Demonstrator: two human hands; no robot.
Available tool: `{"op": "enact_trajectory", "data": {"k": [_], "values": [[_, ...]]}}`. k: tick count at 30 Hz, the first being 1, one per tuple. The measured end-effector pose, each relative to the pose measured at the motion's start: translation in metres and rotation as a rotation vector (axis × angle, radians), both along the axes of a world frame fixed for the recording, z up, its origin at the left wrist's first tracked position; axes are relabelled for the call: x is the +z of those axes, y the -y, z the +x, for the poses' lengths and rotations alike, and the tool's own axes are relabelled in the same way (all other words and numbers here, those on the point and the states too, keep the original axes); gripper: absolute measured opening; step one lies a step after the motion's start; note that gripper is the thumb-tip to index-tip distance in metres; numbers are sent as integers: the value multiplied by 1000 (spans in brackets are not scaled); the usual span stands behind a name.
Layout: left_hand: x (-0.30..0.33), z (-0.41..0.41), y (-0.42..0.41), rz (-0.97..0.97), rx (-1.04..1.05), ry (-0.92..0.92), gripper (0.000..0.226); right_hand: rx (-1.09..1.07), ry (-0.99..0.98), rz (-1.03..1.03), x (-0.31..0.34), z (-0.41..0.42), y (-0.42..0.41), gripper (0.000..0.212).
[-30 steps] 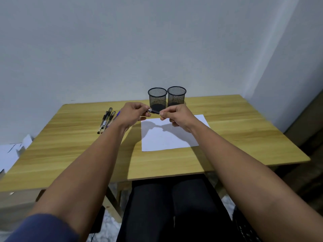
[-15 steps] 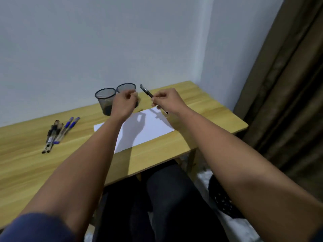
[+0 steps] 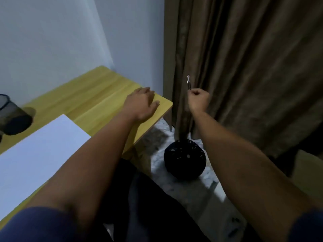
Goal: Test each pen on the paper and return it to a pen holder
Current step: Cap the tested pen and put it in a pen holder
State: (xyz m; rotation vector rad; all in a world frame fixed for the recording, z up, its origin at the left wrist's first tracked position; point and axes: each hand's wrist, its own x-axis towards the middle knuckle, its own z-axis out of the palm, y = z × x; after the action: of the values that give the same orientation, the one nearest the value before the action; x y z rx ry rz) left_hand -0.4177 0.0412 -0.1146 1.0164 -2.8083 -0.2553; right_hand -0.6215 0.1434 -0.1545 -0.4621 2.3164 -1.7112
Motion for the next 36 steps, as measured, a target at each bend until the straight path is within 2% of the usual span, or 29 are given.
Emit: {"op": "enact_trajectory", "data": {"k": [2, 4, 6, 9, 12, 18, 23, 27, 30, 34, 36], "values": [[-11, -10, -1, -44, 7, 60, 68, 45, 102, 195, -39, -12, -21, 13], [-21, -13, 2, -43, 48, 44, 73, 120, 182, 382, -82, -19, -40, 24], [-26, -12, 3, -41, 82, 14, 75, 207, 240, 568, -116, -19, -57, 18], [-28, -13, 4, -62, 95, -14, 76, 159, 287, 634, -150, -16, -67, 53], [-29, -13, 3, -77, 100, -33, 76, 162, 254, 633, -161, -17, -65, 60], [-28, -14, 2, -115, 169, -49, 81, 168, 148, 673, -130, -28, -46, 44], [-24, -12, -5, -118, 230, -32, 82, 221, 19, 576, -83, -28, -28, 23], [-20, -6, -10, -84, 249, -31, 82, 244, -149, 493, -24, -16, -12, 25], [-12, 0, -10, -21, 229, 35, 82, 241, -293, 420, 17, -1, -1, 26], [15, 24, -12, -73, 198, 13, 63, 343, -439, 329, 65, 31, 22, 22], [30, 46, -9, -111, 226, -19, 61, 425, -511, 293, 84, 58, 39, 22]]}}
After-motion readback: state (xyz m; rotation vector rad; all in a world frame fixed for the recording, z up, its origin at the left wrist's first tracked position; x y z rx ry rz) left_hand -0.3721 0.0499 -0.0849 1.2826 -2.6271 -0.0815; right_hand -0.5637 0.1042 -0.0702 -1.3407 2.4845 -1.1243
